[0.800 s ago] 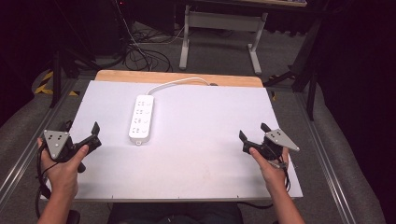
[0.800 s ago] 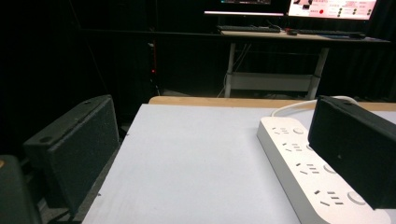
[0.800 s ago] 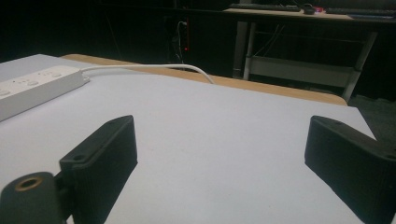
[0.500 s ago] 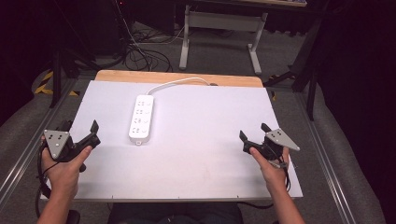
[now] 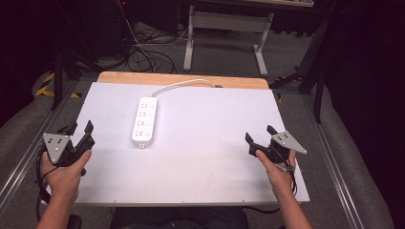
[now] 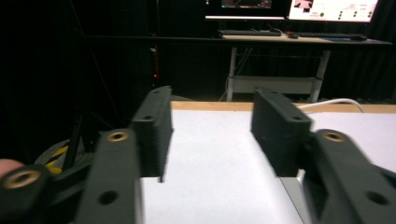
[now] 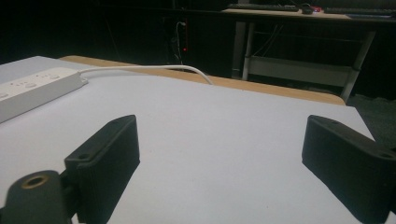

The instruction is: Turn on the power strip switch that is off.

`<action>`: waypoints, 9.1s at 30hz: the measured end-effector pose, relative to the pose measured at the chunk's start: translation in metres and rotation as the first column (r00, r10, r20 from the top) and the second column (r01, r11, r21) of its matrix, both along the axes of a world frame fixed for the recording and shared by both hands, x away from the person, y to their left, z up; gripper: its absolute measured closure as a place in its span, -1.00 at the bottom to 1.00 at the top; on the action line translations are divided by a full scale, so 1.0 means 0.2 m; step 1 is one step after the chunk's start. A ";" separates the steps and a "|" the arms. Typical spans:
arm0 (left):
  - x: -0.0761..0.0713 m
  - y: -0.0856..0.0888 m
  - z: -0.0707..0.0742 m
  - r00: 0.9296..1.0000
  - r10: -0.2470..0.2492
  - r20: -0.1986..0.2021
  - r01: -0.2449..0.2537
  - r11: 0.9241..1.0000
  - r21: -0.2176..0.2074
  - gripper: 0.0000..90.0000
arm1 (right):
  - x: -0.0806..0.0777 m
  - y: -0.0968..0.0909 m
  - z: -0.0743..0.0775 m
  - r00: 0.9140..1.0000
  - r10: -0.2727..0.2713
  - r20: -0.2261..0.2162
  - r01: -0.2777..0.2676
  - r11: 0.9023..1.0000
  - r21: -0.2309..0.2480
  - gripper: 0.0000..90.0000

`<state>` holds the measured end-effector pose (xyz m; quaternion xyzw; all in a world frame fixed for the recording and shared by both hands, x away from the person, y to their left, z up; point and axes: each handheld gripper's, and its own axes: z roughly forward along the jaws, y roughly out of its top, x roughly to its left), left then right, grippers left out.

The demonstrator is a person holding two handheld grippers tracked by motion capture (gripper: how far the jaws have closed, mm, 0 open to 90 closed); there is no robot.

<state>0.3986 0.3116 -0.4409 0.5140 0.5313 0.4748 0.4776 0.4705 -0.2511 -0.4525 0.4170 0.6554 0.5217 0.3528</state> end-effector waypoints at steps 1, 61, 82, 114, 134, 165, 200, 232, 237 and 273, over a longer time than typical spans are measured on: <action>0.00 0.00 0.00 1.000 -0.002 0.000 0.002 1.000 0.002 0.28 | 0.00 0.00 0.00 1.000 0.002 -0.002 -0.002 1.000 0.002 -0.73; 0.20 -0.15 0.12 0.959 -0.224 -0.171 0.234 0.972 0.039 1.00 | -0.01 -0.02 -0.01 0.999 0.001 -0.033 -0.001 1.000 0.000 -0.66; 0.28 -0.23 0.11 0.935 -0.264 -0.239 0.283 0.958 0.049 1.00 | -0.01 -0.02 -0.02 0.999 0.012 -0.045 -0.012 1.000 -0.002 -0.63; 0.41 -0.36 0.07 0.878 -0.336 -0.342 0.385 0.919 0.085 1.00 | 0.00 -0.03 -0.02 0.998 0.001 -0.056 -0.001 1.000 0.001 -0.61; 0.49 -0.41 0.04 0.850 -0.344 -0.398 0.409 0.908 0.089 1.00 | 0.01 -0.02 -0.03 0.998 -0.009 -0.064 0.010 1.000 0.004 -0.60; 0.58 -0.48 -0.01 0.806 -0.360 -0.469 0.445 0.892 0.081 1.00 | 0.01 -0.02 -0.03 0.997 -0.012 -0.070 0.013 1.000 0.005 -0.60; 0.70 -0.53 -0.12 0.757 -0.320 -0.569 0.430 0.901 0.065 1.00 | 0.01 -0.02 -0.03 0.997 -0.010 -0.073 0.011 1.000 0.013 -0.59; 0.70 -0.56 -0.15 0.773 -0.297 -0.561 0.408 0.910 0.080 1.00 | 0.00 -0.02 -0.02 0.997 -0.017 -0.073 0.019 1.000 0.020 -0.60; 0.70 -0.57 -0.15 0.773 -0.293 -0.563 0.409 0.908 0.090 1.00 | -0.01 -0.04 -0.01 0.997 -0.024 -0.072 0.026 0.999 0.023 -0.60; 0.70 -0.57 -0.15 0.773 -0.293 -0.562 0.407 0.910 0.085 1.00 | -0.03 -0.04 -0.01 0.997 -0.032 -0.077 0.034 0.999 0.019 -0.59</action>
